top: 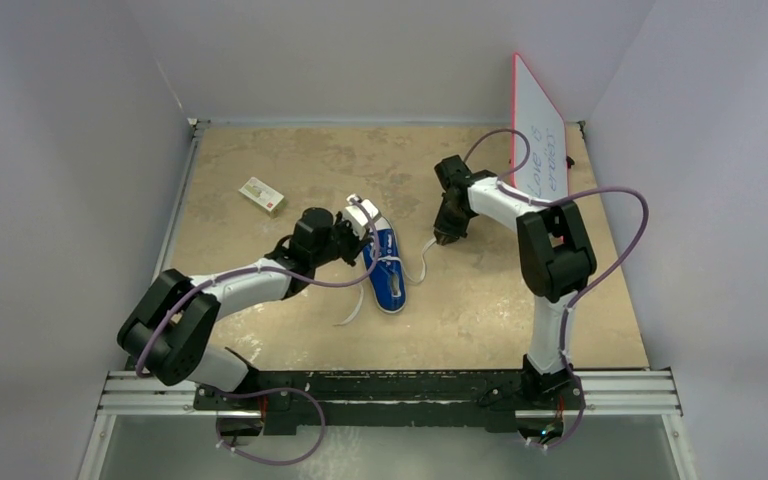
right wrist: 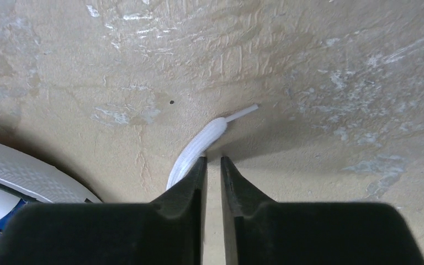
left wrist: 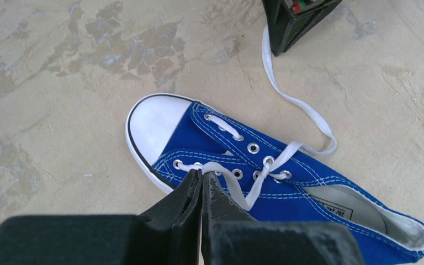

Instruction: Tie the shoes

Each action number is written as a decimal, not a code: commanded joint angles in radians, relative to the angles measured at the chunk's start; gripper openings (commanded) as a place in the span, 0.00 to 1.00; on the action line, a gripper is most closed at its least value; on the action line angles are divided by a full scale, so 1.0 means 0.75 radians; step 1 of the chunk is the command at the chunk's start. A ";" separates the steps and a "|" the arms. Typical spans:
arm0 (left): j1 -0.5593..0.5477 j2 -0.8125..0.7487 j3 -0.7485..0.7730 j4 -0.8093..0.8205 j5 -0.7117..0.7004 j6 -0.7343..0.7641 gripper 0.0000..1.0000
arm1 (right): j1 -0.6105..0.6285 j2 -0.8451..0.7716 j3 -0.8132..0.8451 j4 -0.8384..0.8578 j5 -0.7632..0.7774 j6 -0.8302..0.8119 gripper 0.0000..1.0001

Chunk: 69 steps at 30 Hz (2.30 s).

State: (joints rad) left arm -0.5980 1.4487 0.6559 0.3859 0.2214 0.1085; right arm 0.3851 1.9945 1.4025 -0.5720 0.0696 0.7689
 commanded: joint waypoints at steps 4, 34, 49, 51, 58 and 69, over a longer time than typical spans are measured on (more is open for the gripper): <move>-0.008 0.039 0.067 0.064 -0.021 0.082 0.00 | 0.005 -0.126 -0.006 -0.001 0.013 -0.102 0.40; 0.024 0.094 0.050 0.206 0.059 0.142 0.00 | 0.002 -0.047 0.007 0.280 -0.252 -0.355 0.00; 0.022 0.030 0.001 0.224 0.098 0.366 0.00 | 0.113 0.241 0.600 0.749 -1.301 -0.375 0.00; 0.022 -0.003 -0.025 0.234 0.117 0.369 0.00 | 0.159 0.296 0.693 0.648 -1.326 -0.408 0.00; 0.021 -0.131 -0.159 0.213 0.131 0.465 0.00 | 0.301 0.354 0.753 0.451 -1.436 -0.534 0.00; -0.009 -0.150 -0.209 0.156 0.180 0.539 0.00 | 0.471 0.445 0.846 -0.013 -1.411 -0.782 0.03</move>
State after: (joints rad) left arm -0.5983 1.3518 0.5079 0.4812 0.3119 0.4831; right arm 0.7082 2.3051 1.9839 -0.4259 -0.9417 0.2630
